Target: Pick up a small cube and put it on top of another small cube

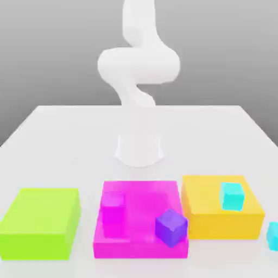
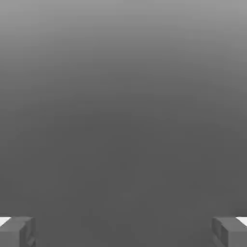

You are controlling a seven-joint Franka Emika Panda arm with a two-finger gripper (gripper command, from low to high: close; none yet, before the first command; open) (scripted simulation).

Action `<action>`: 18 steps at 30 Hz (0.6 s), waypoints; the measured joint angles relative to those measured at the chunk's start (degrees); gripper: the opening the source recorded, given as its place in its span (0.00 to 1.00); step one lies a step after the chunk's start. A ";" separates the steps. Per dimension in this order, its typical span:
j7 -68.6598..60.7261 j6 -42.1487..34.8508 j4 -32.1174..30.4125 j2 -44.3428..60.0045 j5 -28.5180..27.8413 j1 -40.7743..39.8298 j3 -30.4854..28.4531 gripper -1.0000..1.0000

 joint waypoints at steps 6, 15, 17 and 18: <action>-7.22 4.00 -0.14 12.80 -0.26 5.38 2.20 0.50; -17.19 9.89 -0.36 31.45 -1.49 11.98 6.93 0.50; -19.12 11.19 -0.40 35.63 -2.16 13.74 8.17 0.50; -20.02 11.83 -0.42 37.72 -2.58 14.65 8.72 0.50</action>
